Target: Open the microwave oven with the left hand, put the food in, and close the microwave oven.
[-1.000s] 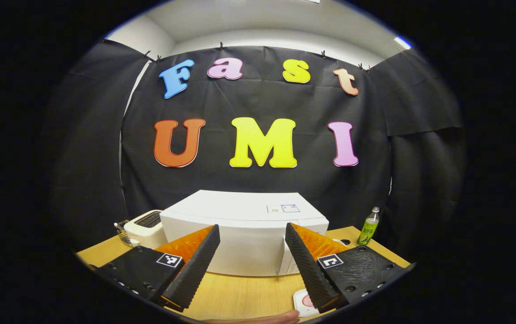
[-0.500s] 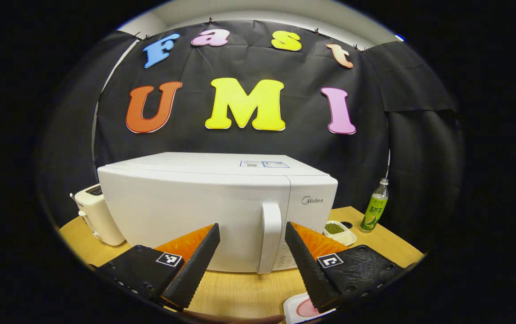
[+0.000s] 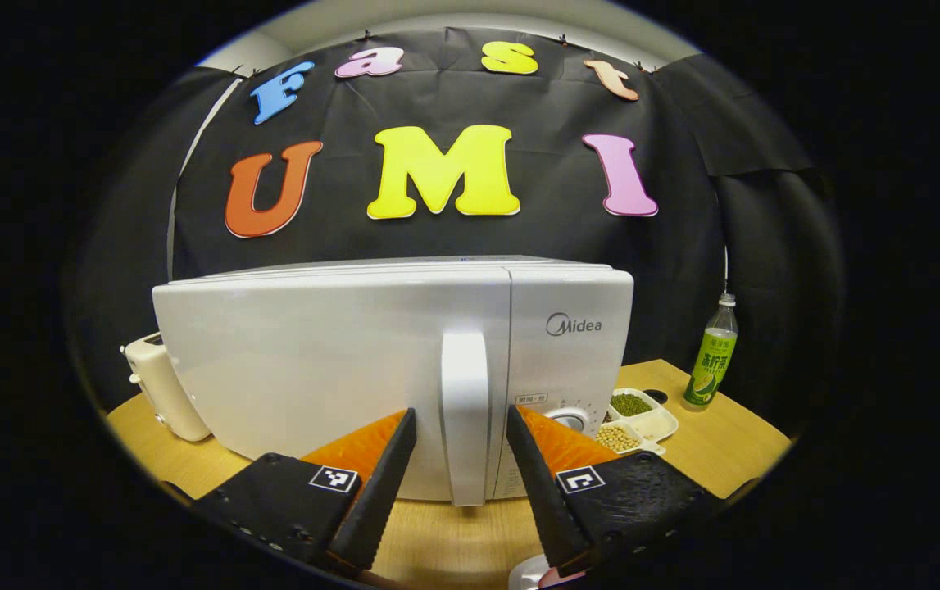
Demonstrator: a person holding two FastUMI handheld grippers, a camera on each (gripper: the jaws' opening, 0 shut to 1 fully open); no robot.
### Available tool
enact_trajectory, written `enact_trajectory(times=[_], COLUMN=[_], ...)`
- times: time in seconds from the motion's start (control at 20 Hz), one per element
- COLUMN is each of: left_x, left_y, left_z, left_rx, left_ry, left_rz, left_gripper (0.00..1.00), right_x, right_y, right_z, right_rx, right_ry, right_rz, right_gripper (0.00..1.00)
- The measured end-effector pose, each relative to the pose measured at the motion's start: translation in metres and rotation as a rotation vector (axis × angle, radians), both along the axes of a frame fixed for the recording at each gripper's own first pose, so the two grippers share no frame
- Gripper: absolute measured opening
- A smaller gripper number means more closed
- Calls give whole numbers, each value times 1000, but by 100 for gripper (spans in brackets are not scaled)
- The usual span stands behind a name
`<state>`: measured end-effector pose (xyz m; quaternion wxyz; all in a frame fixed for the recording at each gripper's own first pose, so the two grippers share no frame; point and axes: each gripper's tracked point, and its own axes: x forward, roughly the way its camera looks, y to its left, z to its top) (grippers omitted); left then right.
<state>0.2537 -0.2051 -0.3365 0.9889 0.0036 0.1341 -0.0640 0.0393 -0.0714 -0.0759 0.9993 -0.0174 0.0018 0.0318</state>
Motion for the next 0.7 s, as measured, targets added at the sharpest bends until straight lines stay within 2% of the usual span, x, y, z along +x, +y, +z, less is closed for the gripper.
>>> enact_trajectory(times=[0.35, 0.4, 0.55, 0.6, 0.7], left_x=[2, 2, 5, 2, -2], left_y=[5, 2, -5, -5, -4], left_z=[-4, -5, -6, -4, -7], left_rx=[-32, -61, -72, -41, -24], left_ry=[-3, 3, -22, -22, -14], left_rz=[-7, -8, -50, -59, -69], left_gripper=[69, 46, 41, 20, 20], right_x=[5, 4, 2, 1, 0], right_y=[-5, -4, -5, -6, -6], right_z=[-11, -13, -16, -17, -17], right_rx=[18, 24, 23, 23, 18], right_ry=[14, 21, 30, 32, 36], right_rz=[-6, -2, 0, -3, -9], right_gripper=[100, 100, 100, 100, 100])
